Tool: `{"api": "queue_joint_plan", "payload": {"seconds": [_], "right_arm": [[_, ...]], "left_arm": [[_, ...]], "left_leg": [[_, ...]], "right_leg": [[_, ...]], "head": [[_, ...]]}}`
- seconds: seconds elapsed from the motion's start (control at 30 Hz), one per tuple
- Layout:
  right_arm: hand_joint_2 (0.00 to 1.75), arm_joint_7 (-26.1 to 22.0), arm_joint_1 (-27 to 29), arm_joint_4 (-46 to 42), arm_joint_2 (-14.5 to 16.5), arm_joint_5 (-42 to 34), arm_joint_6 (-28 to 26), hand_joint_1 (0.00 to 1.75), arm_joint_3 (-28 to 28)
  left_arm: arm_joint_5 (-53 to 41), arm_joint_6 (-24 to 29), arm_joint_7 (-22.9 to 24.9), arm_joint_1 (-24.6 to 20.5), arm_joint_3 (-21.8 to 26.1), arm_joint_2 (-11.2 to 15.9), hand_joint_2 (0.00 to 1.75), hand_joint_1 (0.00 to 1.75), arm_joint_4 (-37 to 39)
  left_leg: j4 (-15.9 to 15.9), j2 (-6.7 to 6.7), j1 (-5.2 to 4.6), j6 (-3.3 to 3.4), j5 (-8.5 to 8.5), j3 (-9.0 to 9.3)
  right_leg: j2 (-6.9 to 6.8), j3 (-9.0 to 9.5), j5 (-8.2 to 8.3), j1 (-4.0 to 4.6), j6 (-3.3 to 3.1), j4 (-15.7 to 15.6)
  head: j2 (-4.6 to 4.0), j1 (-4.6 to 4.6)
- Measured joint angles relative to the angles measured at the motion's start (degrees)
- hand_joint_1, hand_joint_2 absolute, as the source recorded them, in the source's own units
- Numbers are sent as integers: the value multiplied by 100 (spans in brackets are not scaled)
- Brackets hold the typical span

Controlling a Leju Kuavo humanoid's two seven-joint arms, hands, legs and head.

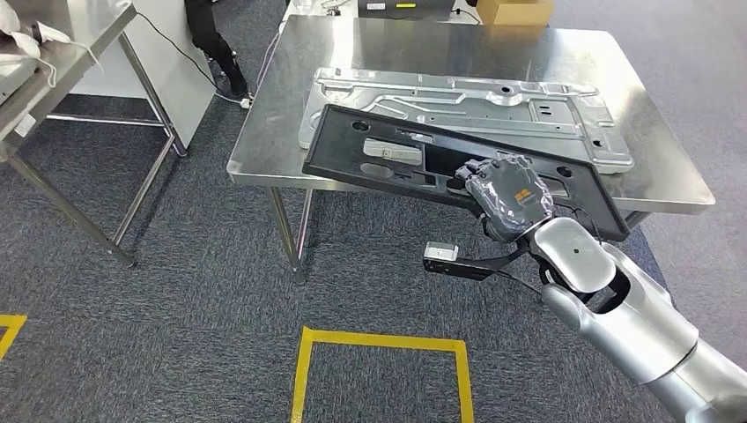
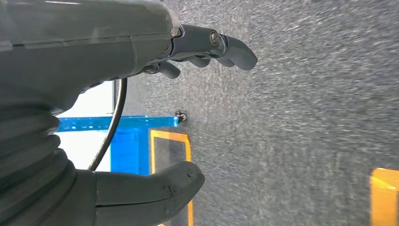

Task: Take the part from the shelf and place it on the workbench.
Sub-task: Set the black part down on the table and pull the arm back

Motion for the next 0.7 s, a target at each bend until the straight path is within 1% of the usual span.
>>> {"api": "queue_joint_plan", "payload": {"seconds": [0.03,0.07,0.1,0.17,0.23,0.3,0.33,0.37,0.4,0.43,0.47,0.5,0.53,0.57,0.6,0.63,0.67,0.7], "right_arm": [[175,-3,-9,1,-10,0,1,175,-2],[175,-6,-17,1,-18,0,2,175,-5],[175,-9,-26,1,-28,0,3,175,-9],[175,-11,-27,-2,-41,0,3,175,-21],[175,-11,-21,-4,-44,0,3,175,-30],[175,-11,-19,-4,-44,0,4,175,-32],[175,-13,-23,-4,-44,0,5,175,-33],[175,-15,-33,-4,-44,0,7,175,-36],[175,-16,-34,-3,-43,0,13,175,-38],[175,-18,-33,-2,-43,0,21,175,-40],[175,-18,-29,-1,-42,-1,32,175,-40],[175,-18,-19,0,-42,-1,41,175,-40],[175,-18,-19,0,-42,-2,48,175,-40],[175,-18,-25,0,-43,-2,51,175,-40],[175,-19,-33,0,-43,-3,55,175,-40],[175,-23,-41,-1,-43,-5,59,175,-40],[175,-28,-50,-1,-43,-7,62,175,-40],[175,-33,-55,-1,-44,-10,64,175,-41]], "left_arm": [[0,-1,0,-2,-1,-13,175,0,-4],[0,-4,0,-3,-1,-25,175,0,-8],[0,-6,0,-7,-2,-26,175,0,-13],[0,-9,0,-13,-2,-23,175,0,-21],[0,-9,0,-18,-2,-18,175,0,-29],[0,-9,0,-18,-2,-22,175,0,-28],[0,-9,0,-19,-2,-25,175,0,-28],[0,-9,0,-20,-2,-26,175,0,-30],[-1,-8,0,-18,-2,-24,175,0,-33],[-1,-8,0,-15,-2,-22,175,0,-36],[-1,-8,0,-8,-2,-17,175,0,-38],[0,-9,0,-2,-2,-16,175,0,-39],[0,-9,0,6,-2,-16,175,0,-39],[0,-9,0,11,-2,-17,175,0,-39],[0,-9,-2,9,-2,-17,175,0,-39],[-1,-8,-4,5,-3,-17,175,0,-39],[-1,-7,-6,-1,-3,-17,175,0,-40],[-1,-6,-8,-7,-3,-16,175,0,-41]], "left_leg": [[0,-5,1,-21,-27,14],[-6,-8,11,-45,-42,9],[-18,-7,16,-73,-53,15],[-40,4,14,-127,-94,44],[-36,12,5,-156,-129,71],[-23,14,15,-160,-133,74],[41,19,16,-168,-157,52],[331,25,29,-194,-264,-103],[777,31,54,-238,-377,-386],[1174,38,87,-288,-420,-673],[1398,41,125,-339,-343,-904],[1261,49,157,-377,-95,-952],[858,60,180,-403,209,-835],[492,66,177,-421,406,-688],[230,72,174,-402,491,-571],[96,73,163,-369,480,-505],[69,68,147,-318,415,-474],[47,63,155,-253,382,-453]], "right_leg": [[1,99,78,34,-59,-247],[1,137,62,58,-99,-346],[2,153,40,74,-113,-397],[1,227,19,32,-122,-496],[-8,301,21,-28,-118,-580],[-18,320,20,-27,-113,-590],[-20,347,13,-25,-122,-608],[-25,397,-11,-28,-130,-628],[-28,472,-59,-39,-130,-647],[-31,560,-122,-60,-122,-663],[-33,652,-196,-83,-95,-662],[-33,742,-272,-110,-57,-656],[-32,822,-342,-132,-16,-646],[-27,883,-410,-136,35,-632],[-22,920,-463,-133,82,-623],[-17,946,-498,-124,124,-624],[-11,959,-506,-114,163,-623],[-10,975,-503,-119,188,-621]], "head": [[0,-2],[0,-4],[0,-5],[0,-5],[0,-6],[0,-5],[0,-6],[0,-7],[0,-9],[0,-9],[0,-10],[0,-10],[0,-10],[0,-12],[0,-13],[0,-13],[0,-13],[0,-12]]}}
